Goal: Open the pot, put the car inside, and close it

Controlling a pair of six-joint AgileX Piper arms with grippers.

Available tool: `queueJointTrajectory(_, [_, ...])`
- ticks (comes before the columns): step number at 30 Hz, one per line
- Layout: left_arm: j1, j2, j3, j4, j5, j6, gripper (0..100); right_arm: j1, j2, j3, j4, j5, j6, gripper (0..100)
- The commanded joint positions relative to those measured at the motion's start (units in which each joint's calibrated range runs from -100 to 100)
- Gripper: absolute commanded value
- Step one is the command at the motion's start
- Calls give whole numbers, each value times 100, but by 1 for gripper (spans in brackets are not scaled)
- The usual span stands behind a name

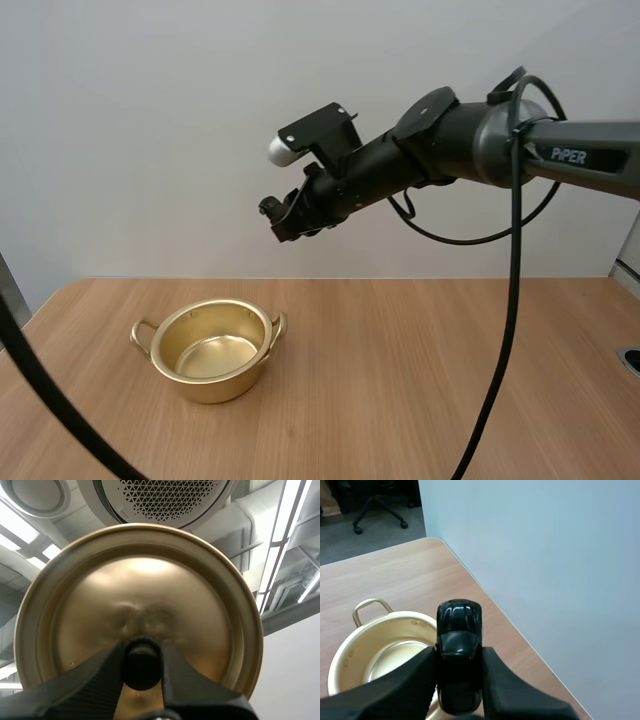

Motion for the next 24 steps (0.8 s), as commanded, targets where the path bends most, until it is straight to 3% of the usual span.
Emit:
queueJointTrajectory(1, [1,-16,4,1,-6,-11,0,440,178,-1,-8,-393,-1,0])
queueJointTrajectory(9, [1,-16,4,295,-6,-21,0,830,847,-137,-57,-1025,-1,0])
queueJointTrajectory(24, [1,-16,4,303,-6,-21,0,864,1726,-415,-145,-1345,0,0])
